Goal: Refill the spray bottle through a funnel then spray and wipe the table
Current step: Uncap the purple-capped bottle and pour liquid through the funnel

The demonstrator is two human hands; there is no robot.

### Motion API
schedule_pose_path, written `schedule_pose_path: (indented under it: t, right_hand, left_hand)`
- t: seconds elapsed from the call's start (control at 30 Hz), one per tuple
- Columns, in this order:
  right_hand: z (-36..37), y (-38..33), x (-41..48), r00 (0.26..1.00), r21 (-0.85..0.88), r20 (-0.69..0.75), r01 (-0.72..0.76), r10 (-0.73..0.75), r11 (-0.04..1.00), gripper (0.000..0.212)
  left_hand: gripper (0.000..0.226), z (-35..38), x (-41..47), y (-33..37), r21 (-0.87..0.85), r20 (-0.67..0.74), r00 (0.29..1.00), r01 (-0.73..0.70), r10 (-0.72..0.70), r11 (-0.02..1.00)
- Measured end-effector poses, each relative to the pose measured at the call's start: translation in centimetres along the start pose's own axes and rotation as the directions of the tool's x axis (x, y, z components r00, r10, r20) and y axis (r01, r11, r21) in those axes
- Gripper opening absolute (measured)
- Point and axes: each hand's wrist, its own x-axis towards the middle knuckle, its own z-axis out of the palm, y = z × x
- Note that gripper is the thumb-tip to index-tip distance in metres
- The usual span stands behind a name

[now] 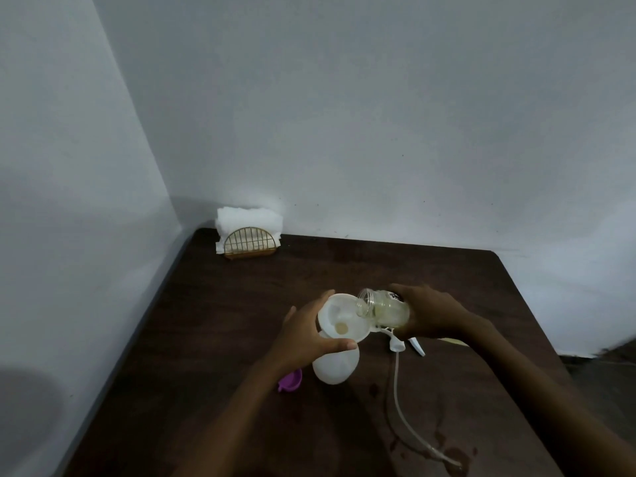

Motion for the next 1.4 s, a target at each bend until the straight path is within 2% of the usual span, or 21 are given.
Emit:
schedule_pose_path:
  t: [0.5, 0.67, 0.97, 1.13, 1.4]
  right_hand:
    - [-0.06, 0.05, 0.14, 1.0, 0.022, 0.012, 0.011, -0.012, 1.0, 0.058]
    - [-0.25, -0.09, -0.02, 1.0, 0.023, 0.009, 0.013, -0.013, 1.0, 0.051]
    - [-0.26, -0.02, 0.03, 0.999, 0.03, 0.021, 0.024, -0.024, 0.999, 0.052]
    - [-0.46, -0.17, -0.13, 0.999, 0.032, 0.032, 0.02, -0.021, 0.999, 0.04]
    - [-0.4, -0.09, -0.13, 1.0, 0.02, 0.023, 0.019, -0.02, 1.0, 0.044]
  left_hand:
    - [0.105, -0.12, -0.16, 0.21, -0.012, -0.004, 1.0, 0.003, -0.003, 1.0]
    - [0.106, -0.08, -0.23, 0.19, -0.021, -0.003, 1.0, 0.004, -0.004, 1.0]
    - [0.109, 0.06, -0.08, 0.05, -0.026, 0.0, 1.0, 0.012, -0.012, 1.0]
    - [0.111, 0.06, -0.02, -0.01, -0.027, -0.001, 1.0, 0.011, -0.011, 1.0]
    - [0.111, 0.11, -0.05, -0.05, -0.028, -0.005, 1.0, 0.002, -0.002, 1.0]
